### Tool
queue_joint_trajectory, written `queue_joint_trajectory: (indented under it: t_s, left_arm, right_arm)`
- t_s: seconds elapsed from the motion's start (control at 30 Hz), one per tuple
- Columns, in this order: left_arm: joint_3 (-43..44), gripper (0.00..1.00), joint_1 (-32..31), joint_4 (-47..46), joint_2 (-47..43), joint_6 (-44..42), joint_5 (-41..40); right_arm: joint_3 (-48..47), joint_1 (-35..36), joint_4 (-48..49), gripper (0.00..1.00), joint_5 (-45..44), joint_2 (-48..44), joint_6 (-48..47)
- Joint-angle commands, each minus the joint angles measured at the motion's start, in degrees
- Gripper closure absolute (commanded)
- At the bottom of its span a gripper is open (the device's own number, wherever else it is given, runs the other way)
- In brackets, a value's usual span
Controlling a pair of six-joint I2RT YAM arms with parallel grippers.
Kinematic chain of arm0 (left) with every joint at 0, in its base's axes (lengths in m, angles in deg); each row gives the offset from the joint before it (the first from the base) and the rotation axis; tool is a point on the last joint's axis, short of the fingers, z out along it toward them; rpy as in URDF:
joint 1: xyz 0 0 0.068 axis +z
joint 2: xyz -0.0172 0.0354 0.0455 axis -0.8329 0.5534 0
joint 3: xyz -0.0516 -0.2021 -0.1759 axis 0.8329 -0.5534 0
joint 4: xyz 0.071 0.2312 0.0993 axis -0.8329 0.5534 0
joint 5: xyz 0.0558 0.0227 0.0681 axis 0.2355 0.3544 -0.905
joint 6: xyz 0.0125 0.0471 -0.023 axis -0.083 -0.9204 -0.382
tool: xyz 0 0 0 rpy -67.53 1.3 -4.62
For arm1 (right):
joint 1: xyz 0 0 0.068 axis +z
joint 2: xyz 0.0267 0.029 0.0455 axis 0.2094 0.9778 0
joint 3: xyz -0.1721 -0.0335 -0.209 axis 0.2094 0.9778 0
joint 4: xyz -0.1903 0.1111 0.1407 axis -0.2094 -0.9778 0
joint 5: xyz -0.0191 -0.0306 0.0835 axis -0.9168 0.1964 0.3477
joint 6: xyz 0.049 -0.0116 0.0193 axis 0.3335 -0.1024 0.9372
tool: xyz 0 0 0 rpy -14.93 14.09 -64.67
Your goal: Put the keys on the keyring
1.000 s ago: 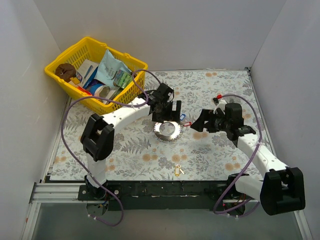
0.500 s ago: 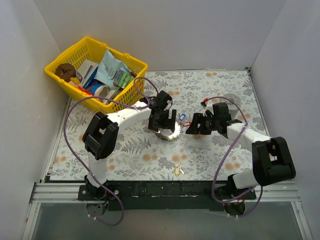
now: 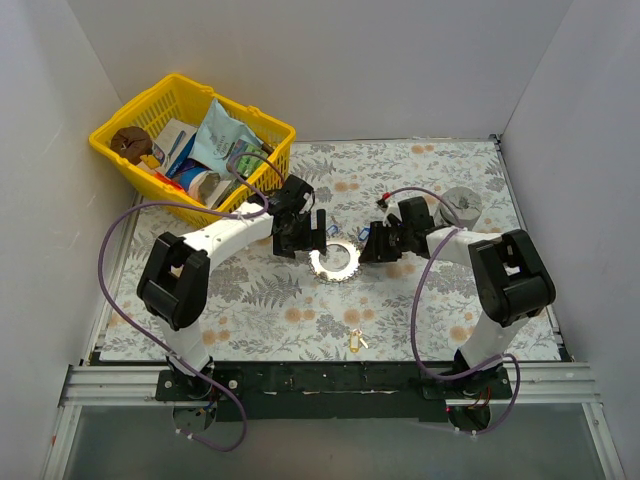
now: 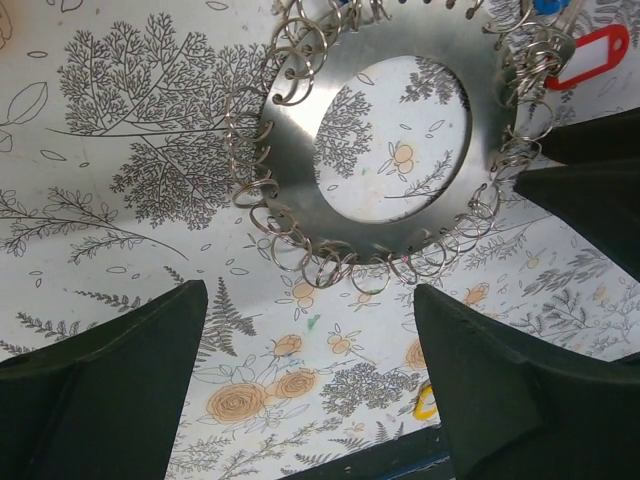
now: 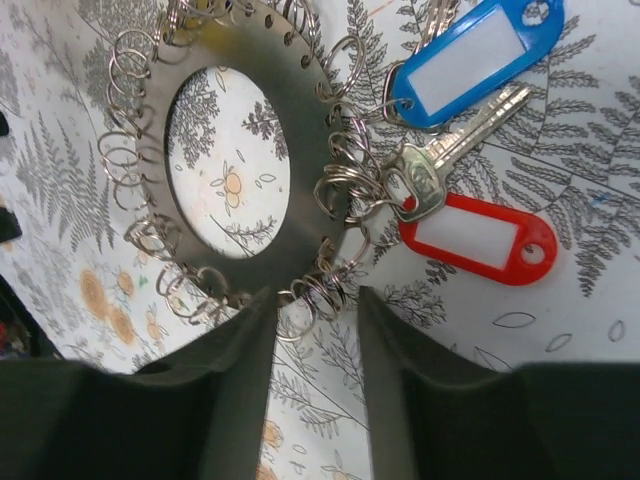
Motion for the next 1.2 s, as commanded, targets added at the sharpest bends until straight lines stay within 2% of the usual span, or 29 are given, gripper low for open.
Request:
queue_joint_trajectory:
  t_s: [0.0, 0.03, 0.07, 0.13, 0.33, 0.37, 0.43, 0.47, 0.53, 0.57, 0.6, 0.7, 0.93, 1.17]
  left_arm:
    - [0.59, 0.16, -0.28, -1.04, -3.10, -0.93, -1.10]
    - [0.77, 0.16, -0.19, -1.04, -2.92, -1.02, -1.02]
    - [0.94, 0.16, -0.28, -0.96, -2.66, -1.20, -1.10]
    - [0.95, 0.16, -0.28, -1.04, -2.83, -1.20, -1.37]
    - [1.47, 0.15, -0.19, -0.78, -3.00, -2.34, -2.86]
    - [1.47, 0.15, -0.28, -0.96, -3.01, -2.43, -2.95]
    - [1.47, 0.13, -0.28, -1.22, -3.01, -2.52, -2.78]
    - [1.65, 0.12, -0.28, -1.48, -2.83, -2.52, -2.69]
    - [2.08, 0.11, -0.28, -1.57, -2.57, -2.60, -2.25]
    - [2.70, 0.11, -0.28, -1.40, -2.48, -2.69, -2.25]
    - [3.14, 0.11, -0.28, -1.05, -2.30, -2.69, -2.25]
    - [3.06, 0.11, -0.28, -1.04, -3.09, -3.04, -1.72]
    - [0.07, 0.11, -0.28, -2.27, -4.59, -3.83, 1.79]
    - [-5.02, 0.11, -0.46, -5.70, -7.21, 0.99, 5.05]
  right_arm:
    - [-1.55, 1.87, 2.42, 0.64, 1.26, 2.09, 0.46]
    - [-1.37, 2.14, 2.24, 0.71, 1.17, 2.35, 0.55]
    - [-1.02, 2.84, 2.07, 0.87, 1.08, 2.27, 0.63]
    - [1.08, 3.28, 2.15, 0.97, 0.21, 0.52, 1.25]
    - [6.97, 3.64, 1.19, 0.99, -1.21, -10.18, 2.30]
    - [7.59, 3.72, 0.40, 0.96, -0.77, -11.34, 2.04]
    - [7.60, 3.90, -1.00, 0.76, -0.15, -13.71, 1.17]
    - [7.08, 3.99, -1.71, 0.58, -0.41, -14.25, 0.81]
    - [6.63, 3.99, -4.26, 0.45, -2.33, -16.10, -0.24]
    - [5.67, 3.90, -5.48, 0.34, -3.30, -16.71, -0.59]
    - [5.23, 3.99, -5.93, 0.29, -4.18, -17.67, -1.03]
    - [2.51, 3.99, -7.51, 0.24, -6.12, -18.39, -2.09]
    - [2.32, 3.99, -7.43, 0.25, -3.76, -17.68, -2.00]
    - [3.21, 4.16, -6.73, 0.26, -2.44, -17.95, -1.65]
